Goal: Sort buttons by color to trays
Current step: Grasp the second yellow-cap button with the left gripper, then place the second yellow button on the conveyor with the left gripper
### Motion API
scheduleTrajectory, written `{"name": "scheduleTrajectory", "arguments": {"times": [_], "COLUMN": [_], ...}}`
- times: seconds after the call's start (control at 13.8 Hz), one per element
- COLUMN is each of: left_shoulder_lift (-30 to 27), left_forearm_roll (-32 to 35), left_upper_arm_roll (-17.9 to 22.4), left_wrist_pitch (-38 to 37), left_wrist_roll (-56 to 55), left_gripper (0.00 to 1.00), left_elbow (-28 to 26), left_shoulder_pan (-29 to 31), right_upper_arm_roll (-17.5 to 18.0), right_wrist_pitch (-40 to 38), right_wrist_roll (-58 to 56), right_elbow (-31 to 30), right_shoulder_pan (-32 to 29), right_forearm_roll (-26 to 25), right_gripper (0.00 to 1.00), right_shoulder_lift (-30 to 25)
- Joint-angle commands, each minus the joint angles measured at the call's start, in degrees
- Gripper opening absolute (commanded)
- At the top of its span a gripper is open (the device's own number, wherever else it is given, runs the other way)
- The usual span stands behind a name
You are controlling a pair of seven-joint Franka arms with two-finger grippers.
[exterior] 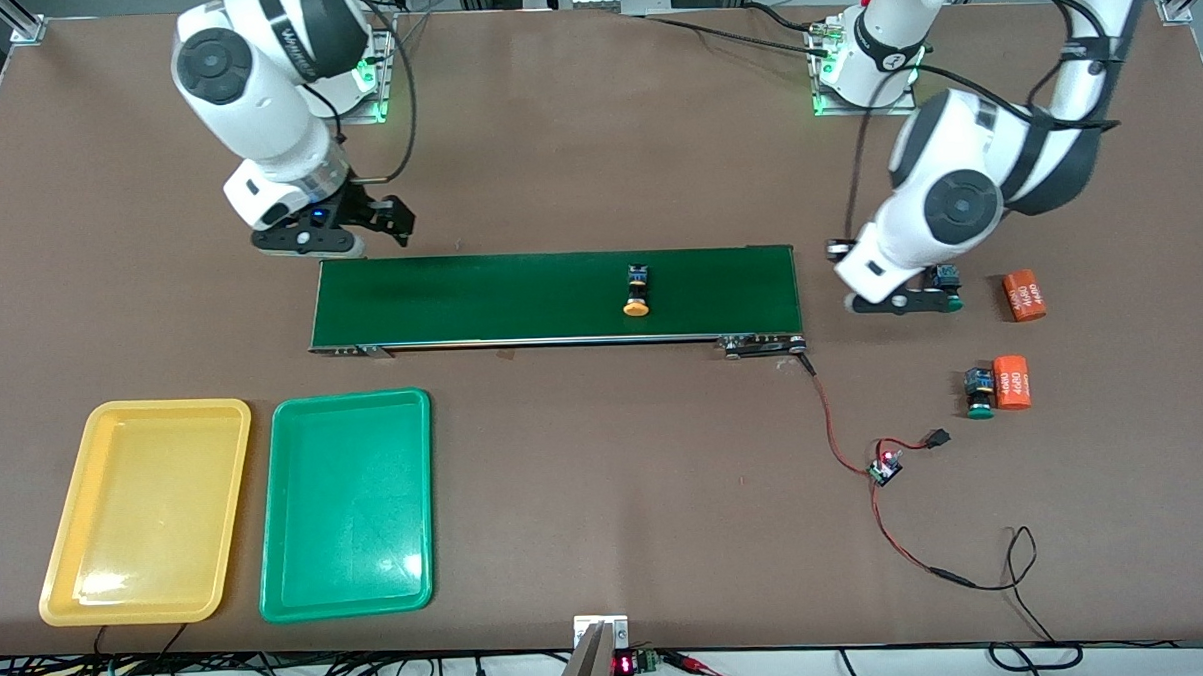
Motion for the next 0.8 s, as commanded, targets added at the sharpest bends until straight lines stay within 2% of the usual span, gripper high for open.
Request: {"name": "scheduleTrajectory", "arguments": {"times": [0.0,0.22,0.43,0.72], "left_shoulder_lift": [9.2,12.7,14.2,15.1], "left_forearm_roll": [-0.5,-0.4,-0.2,1.6], "left_upper_arm_roll": [-3.5,-3.4,-3.4,-3.2], "left_wrist_pitch": [-0.6,3.9,8.3,10.3], "left_wrist_roll": [-5.8,-8.1,-8.0,-7.8], "left_gripper": [0.24,0.23,0.23,0.25], "left_elbow": [6.5,7.1,7.1,7.1], "left_shoulder_pan": [-2.5,-6.5,-7.2,-7.9], "right_upper_arm_roll": [-0.4,-0.4,-0.4,-0.4], "right_wrist_pitch": [1.9,3.6,4.4,4.4], "right_wrist_roll": [0.9,0.0,0.1,0.2], "right_elbow": [0.2,0.2,0.2,0.2], "right_shoulder_pan": [1.6,3.8,4.4,4.3], "right_forearm_roll": [0.3,-0.2,-0.4,-0.4], "right_gripper": [1.0,1.0,1.0,1.0], "right_shoulder_lift": [1.6,3.4,4.2,4.2]}}
